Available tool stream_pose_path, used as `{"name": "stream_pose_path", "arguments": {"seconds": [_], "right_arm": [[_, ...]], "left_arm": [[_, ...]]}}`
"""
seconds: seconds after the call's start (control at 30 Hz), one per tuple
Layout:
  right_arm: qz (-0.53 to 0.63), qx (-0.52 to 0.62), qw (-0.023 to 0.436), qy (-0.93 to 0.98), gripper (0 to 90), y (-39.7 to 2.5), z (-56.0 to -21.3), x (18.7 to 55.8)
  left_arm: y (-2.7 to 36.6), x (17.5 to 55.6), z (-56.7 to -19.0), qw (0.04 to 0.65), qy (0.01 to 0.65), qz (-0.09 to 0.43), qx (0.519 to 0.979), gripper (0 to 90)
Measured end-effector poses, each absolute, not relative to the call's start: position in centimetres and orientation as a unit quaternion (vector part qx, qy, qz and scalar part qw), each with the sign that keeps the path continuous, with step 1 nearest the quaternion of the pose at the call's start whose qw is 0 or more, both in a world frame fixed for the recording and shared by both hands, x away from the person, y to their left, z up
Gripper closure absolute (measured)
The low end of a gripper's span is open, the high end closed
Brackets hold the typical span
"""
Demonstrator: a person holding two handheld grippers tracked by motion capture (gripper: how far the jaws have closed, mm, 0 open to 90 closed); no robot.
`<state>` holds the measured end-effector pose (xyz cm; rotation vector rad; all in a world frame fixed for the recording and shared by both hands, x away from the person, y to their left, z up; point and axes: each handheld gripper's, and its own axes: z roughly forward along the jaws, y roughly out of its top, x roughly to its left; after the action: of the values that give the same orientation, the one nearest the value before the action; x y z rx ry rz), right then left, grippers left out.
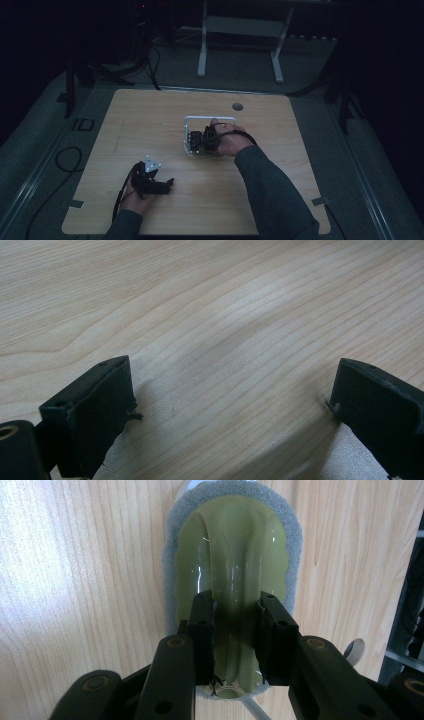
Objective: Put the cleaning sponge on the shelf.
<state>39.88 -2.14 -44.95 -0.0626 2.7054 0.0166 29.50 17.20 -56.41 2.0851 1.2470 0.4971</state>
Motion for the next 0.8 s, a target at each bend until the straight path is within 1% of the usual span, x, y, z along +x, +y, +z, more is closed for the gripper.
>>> {"name": "stream_pose_path", "arguments": {"seconds": [0.57, 0.8], "right_arm": [[0.006, -0.013, 0.211, 0.977, 71.8, -2.1, -46.1, 40.7], [0.003, -0.017, 0.23, 0.973, 71.7, -2.0, -46.4, 40.7]], "left_arm": [[17.2, 29.5, -56.4, 0.324, 0.476, 0.189, 0.795, 4.1], [17.2, 29.5, -56.4, 0.325, 0.476, 0.19, 0.795, 4.0]]}}
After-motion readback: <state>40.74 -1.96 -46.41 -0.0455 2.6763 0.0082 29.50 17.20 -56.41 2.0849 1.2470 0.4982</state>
